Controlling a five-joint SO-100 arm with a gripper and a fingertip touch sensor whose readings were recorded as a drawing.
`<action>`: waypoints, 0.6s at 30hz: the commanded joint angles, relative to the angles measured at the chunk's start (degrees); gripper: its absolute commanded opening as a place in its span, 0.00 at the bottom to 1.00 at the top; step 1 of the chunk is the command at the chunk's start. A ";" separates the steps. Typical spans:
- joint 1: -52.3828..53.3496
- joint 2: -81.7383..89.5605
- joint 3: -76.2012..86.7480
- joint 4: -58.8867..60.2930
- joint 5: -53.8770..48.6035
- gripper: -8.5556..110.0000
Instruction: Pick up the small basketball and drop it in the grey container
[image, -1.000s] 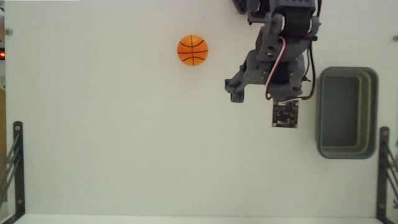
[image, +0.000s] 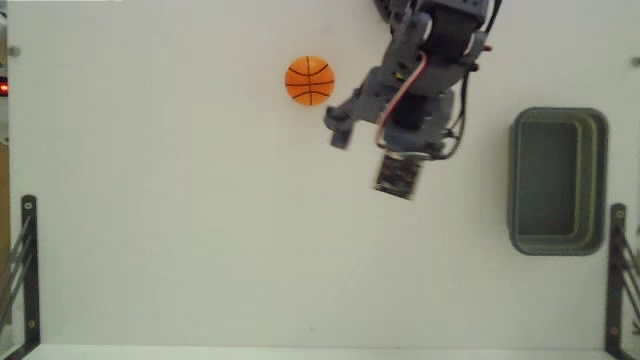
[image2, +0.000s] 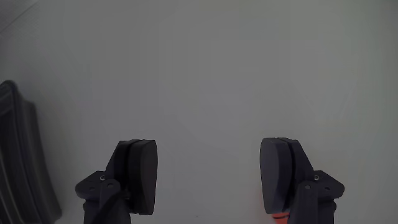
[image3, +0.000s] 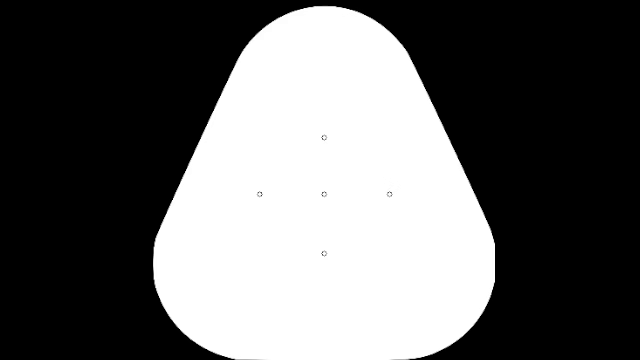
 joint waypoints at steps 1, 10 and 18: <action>4.79 1.93 0.12 0.13 0.26 1.00; 15.29 1.93 0.12 0.13 0.26 1.00; 24.22 1.93 0.12 0.13 0.26 1.00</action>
